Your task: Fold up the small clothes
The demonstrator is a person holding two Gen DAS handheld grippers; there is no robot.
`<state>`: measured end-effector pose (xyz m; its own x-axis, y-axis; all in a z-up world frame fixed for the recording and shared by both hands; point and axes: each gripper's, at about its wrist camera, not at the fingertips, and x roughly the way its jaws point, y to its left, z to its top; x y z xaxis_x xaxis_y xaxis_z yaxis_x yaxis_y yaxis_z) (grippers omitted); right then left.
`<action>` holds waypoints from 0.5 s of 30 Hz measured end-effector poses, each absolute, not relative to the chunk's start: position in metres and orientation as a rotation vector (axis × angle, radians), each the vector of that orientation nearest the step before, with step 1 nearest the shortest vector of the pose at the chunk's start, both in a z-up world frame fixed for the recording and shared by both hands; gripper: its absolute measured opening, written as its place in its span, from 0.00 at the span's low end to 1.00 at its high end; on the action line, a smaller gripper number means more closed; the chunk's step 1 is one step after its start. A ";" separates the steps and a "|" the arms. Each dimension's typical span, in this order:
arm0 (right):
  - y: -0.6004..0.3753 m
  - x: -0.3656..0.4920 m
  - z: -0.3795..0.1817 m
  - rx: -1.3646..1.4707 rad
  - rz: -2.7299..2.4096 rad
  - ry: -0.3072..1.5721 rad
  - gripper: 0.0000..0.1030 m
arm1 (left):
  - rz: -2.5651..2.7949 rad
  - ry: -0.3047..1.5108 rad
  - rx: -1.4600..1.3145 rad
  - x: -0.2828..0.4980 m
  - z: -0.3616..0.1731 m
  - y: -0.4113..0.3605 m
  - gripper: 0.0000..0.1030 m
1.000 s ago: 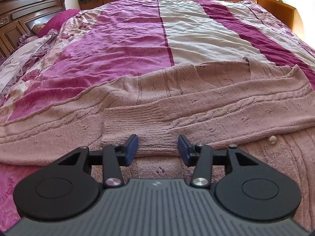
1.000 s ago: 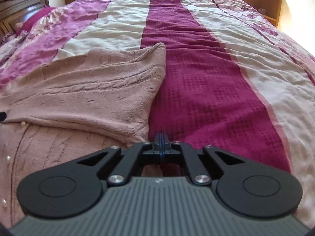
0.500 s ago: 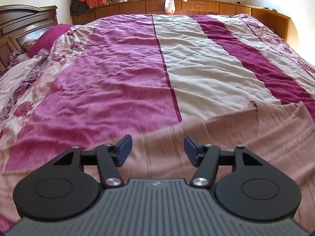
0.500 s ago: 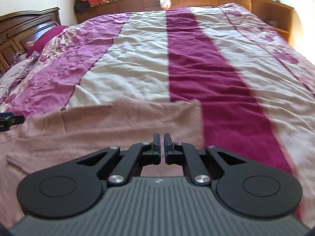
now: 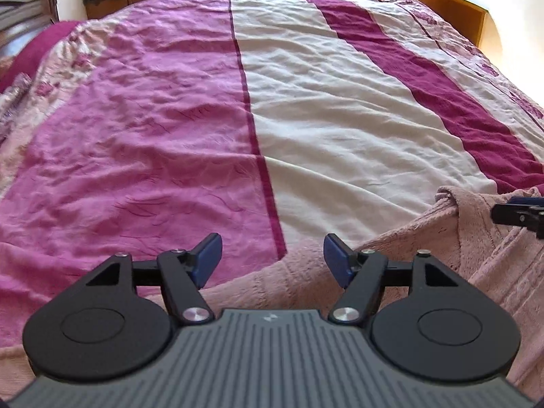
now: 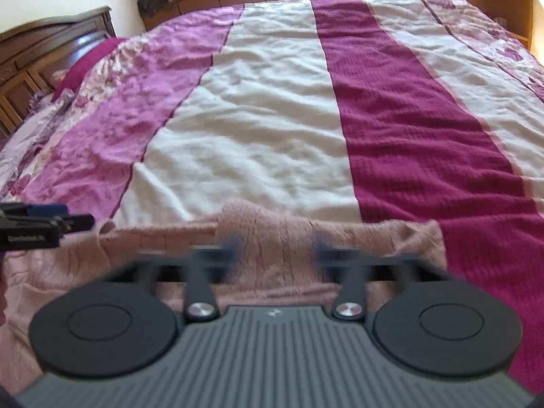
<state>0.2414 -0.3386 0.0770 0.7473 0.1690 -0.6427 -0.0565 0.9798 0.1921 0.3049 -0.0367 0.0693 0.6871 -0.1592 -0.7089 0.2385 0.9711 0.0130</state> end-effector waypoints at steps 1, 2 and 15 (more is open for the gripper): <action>-0.337 0.240 0.077 0.159 0.125 0.683 0.78 | -0.225 0.791 0.102 0.308 0.066 -0.038 0.72; -0.337 0.240 0.077 0.148 0.127 0.668 0.77 | -0.229 0.794 0.099 0.310 0.064 -0.039 0.73; -0.315 0.296 0.065 0.090 0.212 0.752 0.71 | -0.296 0.901 0.081 0.336 0.047 -0.043 0.50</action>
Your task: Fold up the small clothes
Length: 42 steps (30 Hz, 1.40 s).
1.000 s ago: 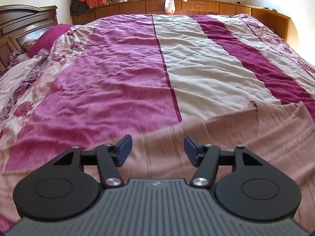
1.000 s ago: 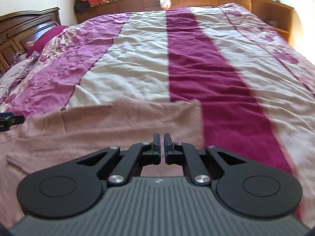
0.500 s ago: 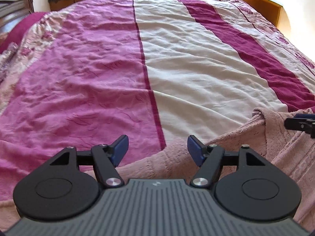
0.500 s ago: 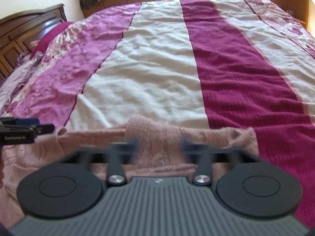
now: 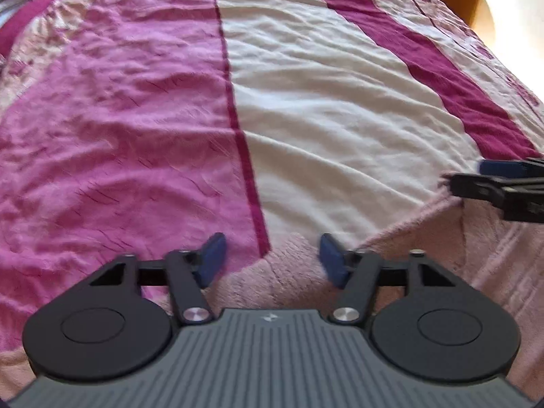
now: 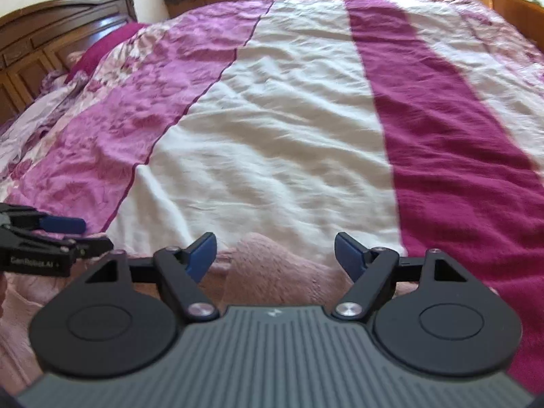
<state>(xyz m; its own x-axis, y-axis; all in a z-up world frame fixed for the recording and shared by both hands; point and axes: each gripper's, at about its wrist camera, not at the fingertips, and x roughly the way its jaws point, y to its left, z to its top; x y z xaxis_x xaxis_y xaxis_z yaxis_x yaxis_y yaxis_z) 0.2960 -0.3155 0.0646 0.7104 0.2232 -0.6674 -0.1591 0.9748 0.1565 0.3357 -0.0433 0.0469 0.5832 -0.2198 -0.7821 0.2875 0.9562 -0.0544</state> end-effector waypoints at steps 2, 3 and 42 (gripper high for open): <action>-0.311 0.303 0.060 0.086 0.236 0.800 0.56 | -0.308 0.932 0.046 0.335 0.044 -0.042 0.32; -0.309 0.304 0.059 0.079 0.248 0.813 0.41 | -0.305 0.933 0.036 0.333 0.043 -0.042 0.23; -0.337 0.223 0.067 0.147 0.232 0.534 0.46 | -0.101 0.619 0.019 0.268 0.063 -0.012 0.24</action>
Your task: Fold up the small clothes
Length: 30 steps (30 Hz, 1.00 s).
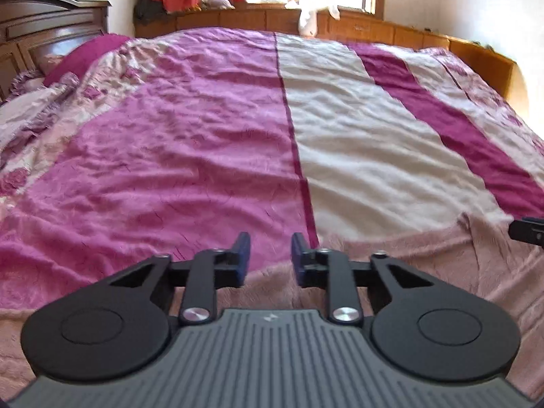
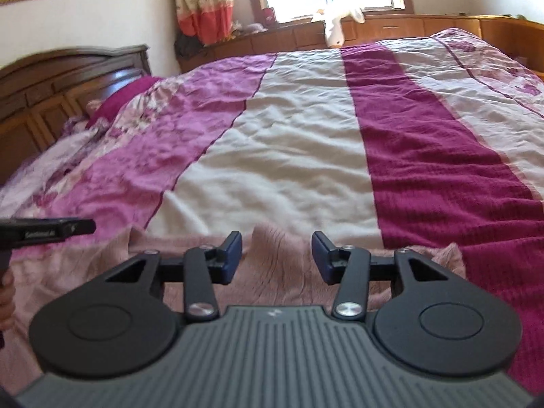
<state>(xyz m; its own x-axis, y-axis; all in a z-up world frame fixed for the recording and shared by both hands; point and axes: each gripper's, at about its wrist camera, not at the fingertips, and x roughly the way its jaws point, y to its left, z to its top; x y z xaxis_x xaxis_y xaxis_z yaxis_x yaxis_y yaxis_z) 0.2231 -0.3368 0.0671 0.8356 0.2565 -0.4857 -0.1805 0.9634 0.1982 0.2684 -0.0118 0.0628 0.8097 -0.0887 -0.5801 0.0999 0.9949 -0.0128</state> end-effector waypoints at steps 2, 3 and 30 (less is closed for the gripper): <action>-0.330 0.226 0.061 0.113 0.240 0.566 0.42 | -0.114 0.644 0.045 0.269 0.053 -0.018 0.24; -0.327 0.229 0.057 0.101 0.237 0.587 0.41 | -0.111 0.651 0.062 0.269 0.046 -0.022 0.24; -0.324 0.134 0.096 0.245 0.162 0.532 0.58 | 0.043 0.742 0.139 0.181 0.088 0.016 0.35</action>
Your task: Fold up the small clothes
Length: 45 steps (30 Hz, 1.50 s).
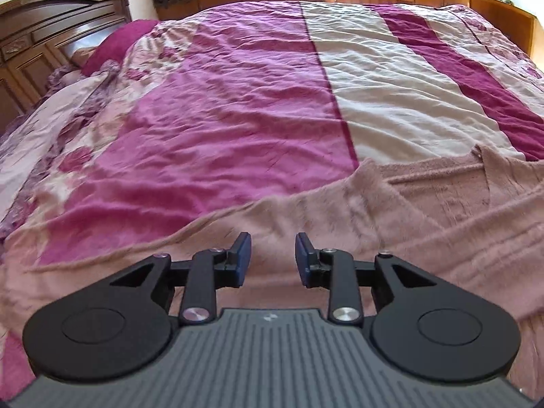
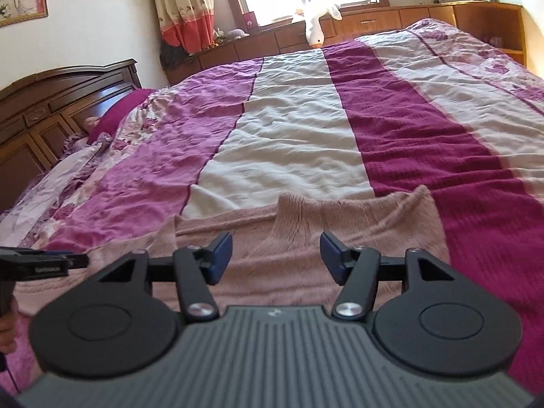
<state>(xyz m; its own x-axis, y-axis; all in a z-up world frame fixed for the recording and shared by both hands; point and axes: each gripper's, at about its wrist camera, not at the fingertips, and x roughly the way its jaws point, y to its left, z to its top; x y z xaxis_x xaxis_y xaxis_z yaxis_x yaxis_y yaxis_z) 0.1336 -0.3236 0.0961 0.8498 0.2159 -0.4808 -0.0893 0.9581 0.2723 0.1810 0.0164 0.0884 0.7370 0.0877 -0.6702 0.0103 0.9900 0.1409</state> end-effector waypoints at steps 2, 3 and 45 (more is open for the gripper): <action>-0.323 0.117 0.102 0.234 0.166 0.533 0.58 | 0.047 0.752 0.133 0.163 0.096 0.026 0.35; -0.322 0.110 0.104 0.228 0.169 0.532 0.58 | 0.049 0.756 0.133 0.153 0.099 0.031 0.36; -0.279 -0.018 0.040 0.162 0.180 0.681 0.58 | 0.410 0.866 -0.204 0.047 0.073 0.205 0.65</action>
